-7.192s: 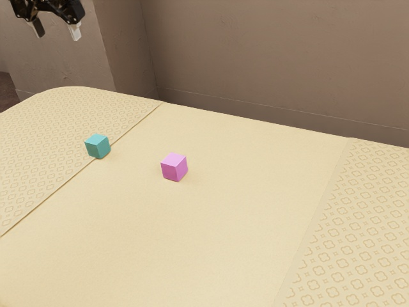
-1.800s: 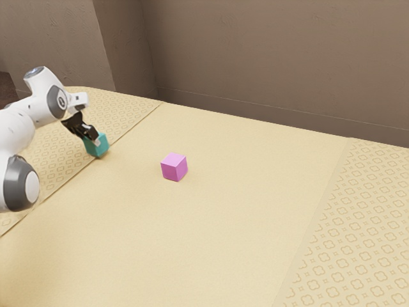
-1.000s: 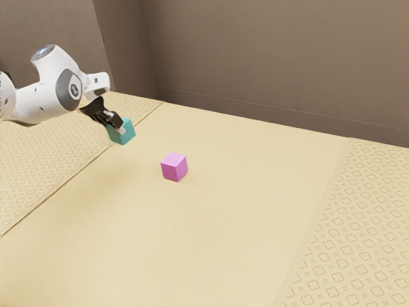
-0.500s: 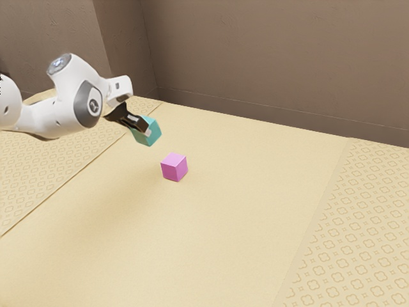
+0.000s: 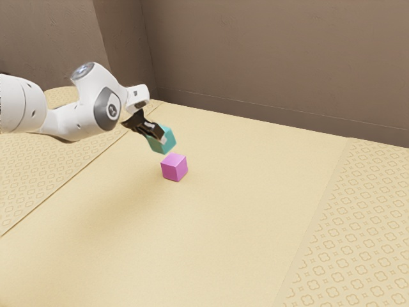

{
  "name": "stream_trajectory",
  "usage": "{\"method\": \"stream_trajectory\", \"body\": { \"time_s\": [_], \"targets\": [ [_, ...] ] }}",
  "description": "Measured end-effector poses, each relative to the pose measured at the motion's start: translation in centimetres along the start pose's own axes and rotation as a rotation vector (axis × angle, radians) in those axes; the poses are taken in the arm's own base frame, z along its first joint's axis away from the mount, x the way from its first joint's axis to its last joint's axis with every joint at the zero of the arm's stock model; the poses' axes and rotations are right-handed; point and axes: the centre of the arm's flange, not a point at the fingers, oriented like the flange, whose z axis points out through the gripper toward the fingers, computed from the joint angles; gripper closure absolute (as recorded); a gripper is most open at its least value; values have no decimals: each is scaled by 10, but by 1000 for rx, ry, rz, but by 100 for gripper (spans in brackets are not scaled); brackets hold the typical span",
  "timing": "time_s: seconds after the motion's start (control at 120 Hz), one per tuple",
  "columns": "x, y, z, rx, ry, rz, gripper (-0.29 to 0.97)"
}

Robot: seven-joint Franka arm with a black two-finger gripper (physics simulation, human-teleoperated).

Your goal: Pick up the blue block with one arm, and put the blue block on the pink block with one arm

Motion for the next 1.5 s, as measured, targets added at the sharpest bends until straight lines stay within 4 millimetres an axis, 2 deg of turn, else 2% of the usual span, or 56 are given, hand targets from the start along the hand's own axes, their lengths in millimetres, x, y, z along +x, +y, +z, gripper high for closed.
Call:
{"method": "stream_trajectory", "body": {
  "time_s": [0.125,0.225,0.475,0.617,0.8,0.892,1.142,1.5],
  "targets": [
    [-5,5,18,-26,-51,2,36],
    [-2,10,22,-34,-72,14,36],
    [1,-2,24,-26,-95,2,36],
    [5,13,25,-36,-102,18,36],
    [6,17,26,-39,-108,17,36],
    [6,8,23,-28,-109,6,36],
    [14,-1,22,-19,-101,-2,36],
    [17,16,31,-11,-129,30,36]
  ]
}}
